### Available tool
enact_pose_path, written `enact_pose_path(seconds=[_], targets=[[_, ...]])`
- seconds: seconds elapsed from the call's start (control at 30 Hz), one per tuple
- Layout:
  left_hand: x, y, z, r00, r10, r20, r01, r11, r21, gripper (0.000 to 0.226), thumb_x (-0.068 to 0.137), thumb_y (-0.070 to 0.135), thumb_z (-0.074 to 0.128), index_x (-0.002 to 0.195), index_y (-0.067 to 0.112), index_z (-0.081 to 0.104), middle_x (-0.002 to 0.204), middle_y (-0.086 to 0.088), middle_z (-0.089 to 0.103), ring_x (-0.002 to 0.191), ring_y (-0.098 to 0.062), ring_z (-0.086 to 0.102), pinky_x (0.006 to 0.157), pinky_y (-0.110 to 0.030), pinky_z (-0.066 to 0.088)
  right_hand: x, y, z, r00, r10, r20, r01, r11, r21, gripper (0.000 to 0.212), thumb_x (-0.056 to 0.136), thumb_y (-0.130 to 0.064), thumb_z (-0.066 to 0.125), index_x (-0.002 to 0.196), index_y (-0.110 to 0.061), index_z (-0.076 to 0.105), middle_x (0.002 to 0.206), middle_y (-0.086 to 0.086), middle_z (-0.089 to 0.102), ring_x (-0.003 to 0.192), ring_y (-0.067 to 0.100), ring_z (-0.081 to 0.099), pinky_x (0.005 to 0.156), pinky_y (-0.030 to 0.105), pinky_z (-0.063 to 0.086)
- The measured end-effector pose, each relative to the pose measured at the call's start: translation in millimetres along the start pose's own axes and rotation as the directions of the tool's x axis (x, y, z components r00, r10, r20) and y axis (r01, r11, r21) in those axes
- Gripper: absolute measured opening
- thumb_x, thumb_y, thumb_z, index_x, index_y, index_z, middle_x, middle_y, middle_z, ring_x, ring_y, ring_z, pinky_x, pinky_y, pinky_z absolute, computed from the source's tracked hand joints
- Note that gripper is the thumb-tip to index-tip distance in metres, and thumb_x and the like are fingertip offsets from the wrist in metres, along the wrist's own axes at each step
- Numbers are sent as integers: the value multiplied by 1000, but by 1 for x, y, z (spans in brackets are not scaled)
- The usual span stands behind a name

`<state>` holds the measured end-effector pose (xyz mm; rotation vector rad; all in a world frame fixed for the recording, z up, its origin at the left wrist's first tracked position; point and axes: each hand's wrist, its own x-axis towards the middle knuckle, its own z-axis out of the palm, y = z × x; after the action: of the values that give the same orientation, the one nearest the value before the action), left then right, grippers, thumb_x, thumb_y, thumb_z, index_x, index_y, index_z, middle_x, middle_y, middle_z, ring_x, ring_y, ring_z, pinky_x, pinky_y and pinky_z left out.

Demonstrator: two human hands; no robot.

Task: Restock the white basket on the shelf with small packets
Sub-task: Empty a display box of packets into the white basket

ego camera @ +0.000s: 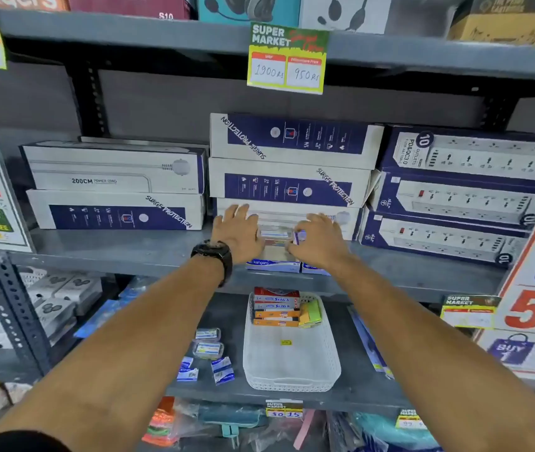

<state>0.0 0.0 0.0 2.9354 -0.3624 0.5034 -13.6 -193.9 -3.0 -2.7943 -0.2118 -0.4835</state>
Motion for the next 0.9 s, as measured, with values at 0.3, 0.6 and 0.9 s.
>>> enact_pose_path(seconds=[0.3, 0.6, 0.9], targets=[[-9, -15, -7, 963, -185, 198, 186, 982, 10, 34, 75, 35, 59, 101, 14, 64, 143, -8, 38, 140, -33, 20, 107, -51, 30, 6, -7, 9, 997, 53, 47, -47, 990, -135, 37, 66, -34, 65, 101, -23, 68, 146, 8, 41, 145, 33, 13, 117, 58, 6], [-61, -21, -24, 980, -199, 2, 197, 972, -125, 26, 64, 38, 57, 66, 13, 59, 115, -5, 55, 116, -30, 43, 87, -41, 43, -33, -22, -1, 999, 42, -5, -41, 984, 172, 13, 64, -25, 65, 75, -24, 71, 145, 11, 44, 143, 34, 22, 119, 50, 8], [-178, 12, -26, 982, -189, -20, 171, 926, -336, 14, 68, 33, 61, 71, 21, 67, 143, 0, 47, 127, -27, 40, 99, -43, 42, -161, -17, -11, 996, 76, -52, -45, 895, 445, 16, 70, -11, 74, 82, -22, 73, 140, -4, 48, 139, 13, 31, 109, 22, 23]])
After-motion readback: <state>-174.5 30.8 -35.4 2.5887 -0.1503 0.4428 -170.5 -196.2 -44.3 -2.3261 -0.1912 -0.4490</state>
